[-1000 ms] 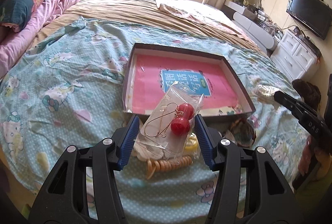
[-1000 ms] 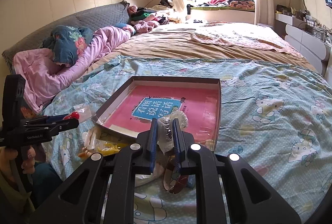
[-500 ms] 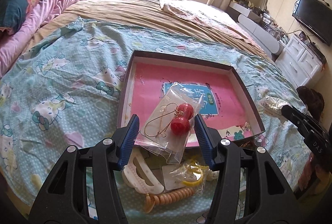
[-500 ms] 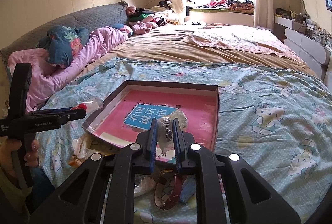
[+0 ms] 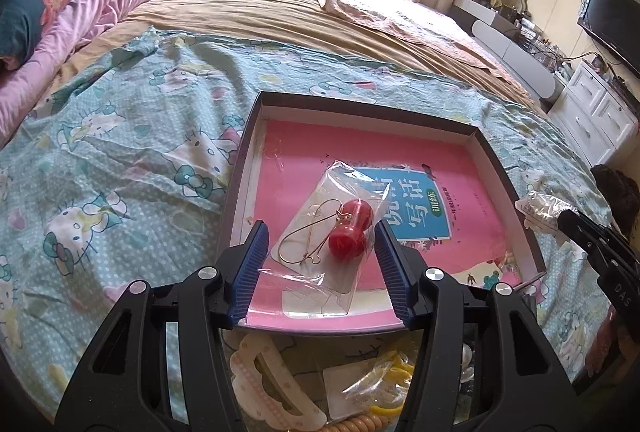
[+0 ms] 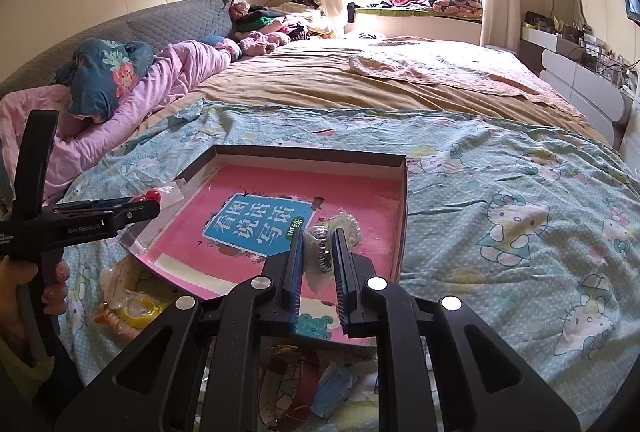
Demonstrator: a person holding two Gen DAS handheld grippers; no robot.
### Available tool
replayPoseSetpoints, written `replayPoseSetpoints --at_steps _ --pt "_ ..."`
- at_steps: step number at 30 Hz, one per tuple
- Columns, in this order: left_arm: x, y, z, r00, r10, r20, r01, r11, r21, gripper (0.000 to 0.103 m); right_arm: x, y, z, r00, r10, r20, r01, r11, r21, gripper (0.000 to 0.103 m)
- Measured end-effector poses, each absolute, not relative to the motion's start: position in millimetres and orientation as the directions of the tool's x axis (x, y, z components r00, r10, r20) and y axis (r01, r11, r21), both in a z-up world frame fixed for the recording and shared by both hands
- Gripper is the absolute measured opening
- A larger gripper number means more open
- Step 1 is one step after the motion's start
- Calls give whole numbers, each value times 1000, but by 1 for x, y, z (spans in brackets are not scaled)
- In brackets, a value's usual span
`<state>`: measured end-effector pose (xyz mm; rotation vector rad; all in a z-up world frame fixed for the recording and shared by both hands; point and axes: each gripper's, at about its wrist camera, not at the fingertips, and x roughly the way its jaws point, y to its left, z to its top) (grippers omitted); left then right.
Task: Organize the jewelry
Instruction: 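Carry both bags into the pink-bottomed box and open both tools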
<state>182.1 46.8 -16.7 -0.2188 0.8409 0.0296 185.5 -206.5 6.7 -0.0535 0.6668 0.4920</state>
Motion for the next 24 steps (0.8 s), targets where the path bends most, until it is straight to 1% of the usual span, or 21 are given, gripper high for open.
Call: replayPoseSetpoints --at_steps 10,17,24 --pt "202 50 -38 642 -39 -765 -123 980 -154 46 205 -200 -16 693 348 -631 -439 899 13 14" --pt "206 50 -44 637 -46 -769 -116 981 -154 46 211 -200 -36 657 314 -686 -422 907 11 14" --pt "206 49 -48 624 -59 -779 -105 982 -159 46 208 -202 -39 628 322 -708 -417 908 43 16"
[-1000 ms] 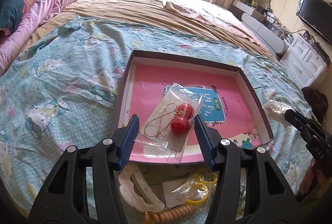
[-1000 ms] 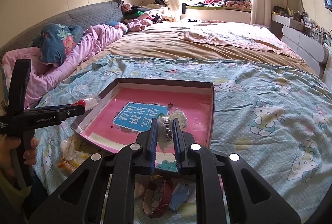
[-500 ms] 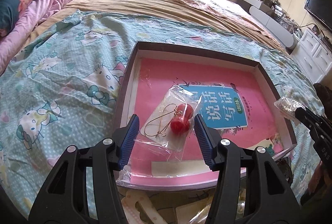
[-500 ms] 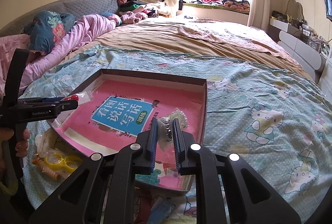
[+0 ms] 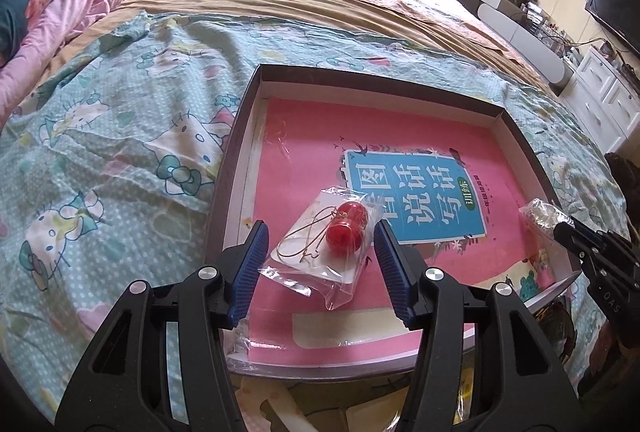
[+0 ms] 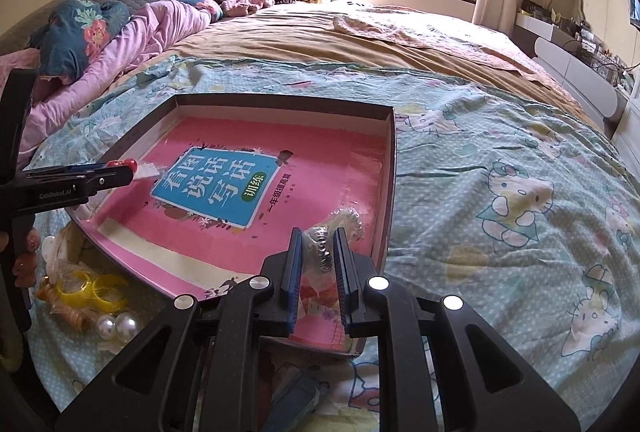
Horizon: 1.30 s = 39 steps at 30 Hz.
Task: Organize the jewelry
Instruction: 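Carry both bags into the pink-bottomed box and open both tools, then withdraw both tools from the box toward the remaining items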
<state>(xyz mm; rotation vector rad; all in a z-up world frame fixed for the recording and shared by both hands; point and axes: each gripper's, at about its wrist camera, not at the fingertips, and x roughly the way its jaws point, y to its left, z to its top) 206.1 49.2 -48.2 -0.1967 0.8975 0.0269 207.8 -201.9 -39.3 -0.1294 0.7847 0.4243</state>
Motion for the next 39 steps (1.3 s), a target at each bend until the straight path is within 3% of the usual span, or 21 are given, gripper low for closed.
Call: replayPoseSetpoints --at_steps 9,15,19,23,32,39 --pt "205 49 -52 611 -69 -789 -101 981 -164 46 202 -211 -41 582 364 -727 -392 909 141 19" --pt "201 48 -53 610 -74 -789 -96 981 -166 47 194 -217 -30 596 380 -707 -390 907 158 29" --pt "197 50 -52 610 -73 -789 -103 980 -171 55 188 -224 -20 610 402 -683 -381 904 192 54" --pt "191 55 -46 621 -76 -780 -118 975 -188 56 183 -229 -10 619 414 -668 -375 903 212 59" --pt "172 65 -18 663 -50 -747 -160 965 -206 87 169 -240 15 657 414 -630 -381 904 197 63" --pt "153 64 7 699 -31 -714 -155 969 -194 93 153 -241 32 674 426 -604 -400 897 186 64"
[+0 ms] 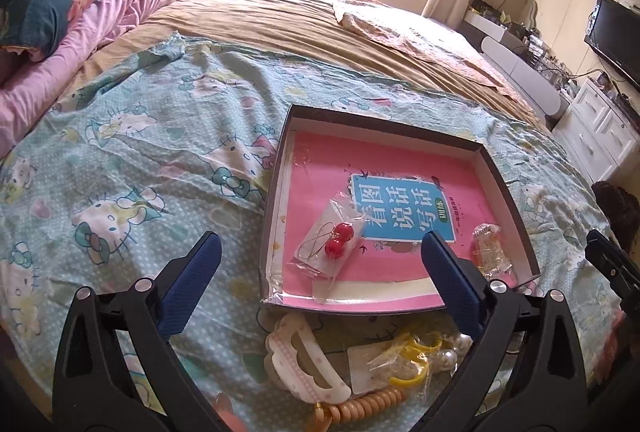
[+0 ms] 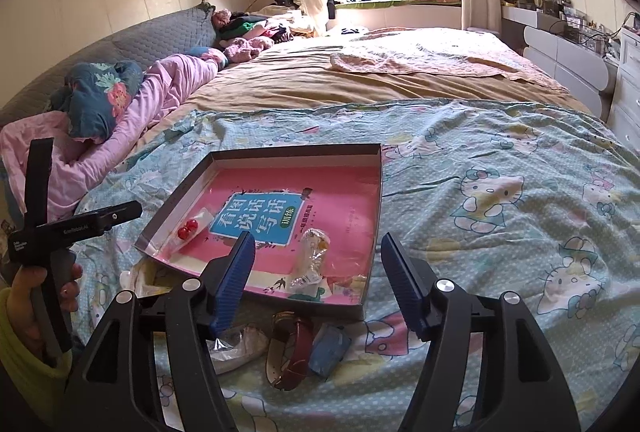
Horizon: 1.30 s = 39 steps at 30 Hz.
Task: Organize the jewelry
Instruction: 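Withdraw both tools from the box toward the remaining items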
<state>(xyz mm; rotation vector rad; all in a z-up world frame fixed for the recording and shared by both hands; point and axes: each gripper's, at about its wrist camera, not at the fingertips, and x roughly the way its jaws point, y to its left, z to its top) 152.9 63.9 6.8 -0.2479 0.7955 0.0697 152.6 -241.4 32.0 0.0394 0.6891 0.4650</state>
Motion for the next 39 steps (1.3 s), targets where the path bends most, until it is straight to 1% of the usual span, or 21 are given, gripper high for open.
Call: replayPoseSetpoints --at_steps 9,16,24,39 --pt "126 59 34 739 -37 -672 -130 972 -197 93 131 -238 46 675 450 -585 -436 883 175 66" --pt "103 60 43 755 -29 -655 -131 972 -194 93 114 -227 50 655 482 -582 -485 859 165 67" --pt "84 60 42 752 -15 -659 -134 975 -176 93 97 -214 49 624 509 -593 -527 835 162 67" --pt "63 64 26 716 8 -698 -158 976 -150 93 80 -195 34 564 530 -633 -566 806 170 67"
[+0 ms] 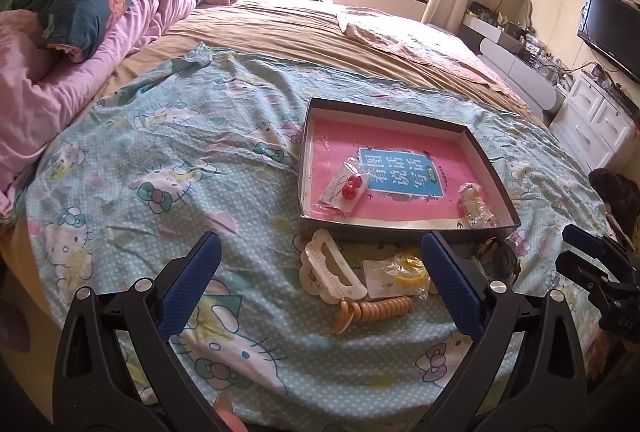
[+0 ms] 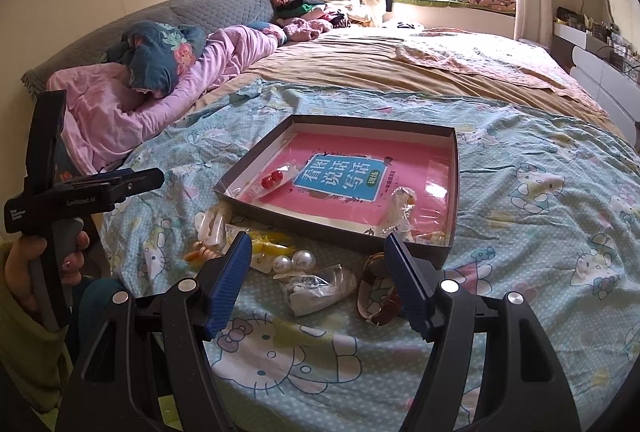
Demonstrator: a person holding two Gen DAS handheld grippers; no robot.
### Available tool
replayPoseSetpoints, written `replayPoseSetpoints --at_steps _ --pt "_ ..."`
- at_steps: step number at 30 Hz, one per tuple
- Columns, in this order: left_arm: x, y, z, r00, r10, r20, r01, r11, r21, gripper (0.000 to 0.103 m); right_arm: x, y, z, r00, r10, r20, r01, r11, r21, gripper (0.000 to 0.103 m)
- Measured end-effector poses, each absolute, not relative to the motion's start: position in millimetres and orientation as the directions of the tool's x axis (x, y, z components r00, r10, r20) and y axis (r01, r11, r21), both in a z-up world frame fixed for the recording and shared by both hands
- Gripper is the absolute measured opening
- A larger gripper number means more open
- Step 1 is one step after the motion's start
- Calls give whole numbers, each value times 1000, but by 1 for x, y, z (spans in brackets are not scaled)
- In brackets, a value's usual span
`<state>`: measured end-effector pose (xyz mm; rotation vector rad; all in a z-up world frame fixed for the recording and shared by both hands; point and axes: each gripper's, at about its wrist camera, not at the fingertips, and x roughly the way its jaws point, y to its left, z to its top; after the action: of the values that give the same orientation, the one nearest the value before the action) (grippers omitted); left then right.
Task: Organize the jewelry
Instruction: 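Withdraw both tools from the box toward the remaining items, then grasp the orange coiled hair tie with the left tool while the right tool grasps the dark-item bag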
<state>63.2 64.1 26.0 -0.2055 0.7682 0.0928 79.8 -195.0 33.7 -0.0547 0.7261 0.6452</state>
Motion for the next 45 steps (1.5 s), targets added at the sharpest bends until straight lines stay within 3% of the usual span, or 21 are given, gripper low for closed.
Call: replayPoseSetpoints --at_steps 22,33,36,41,45 --pt "56 54 -17 628 0 -778 -140 984 -112 93 69 -176 -2 475 524 -707 -589 786 188 67" --pt "65 48 -47 566 -69 -821 -107 982 -156 92 71 -171 -21 440 511 -738 -584 787 197 67" --pt "67 47 -51 557 -99 -825 -95 979 -181 83 73 -170 -23 437 509 -741 -581 789 199 67" --pt "71 46 -58 545 -140 -826 -87 971 -222 55 75 -170 -28 428 508 -747 -578 790 205 67" --pt "74 48 -62 541 -166 -824 -87 964 -252 42 78 -170 -32 418 508 -754 -574 790 215 67"
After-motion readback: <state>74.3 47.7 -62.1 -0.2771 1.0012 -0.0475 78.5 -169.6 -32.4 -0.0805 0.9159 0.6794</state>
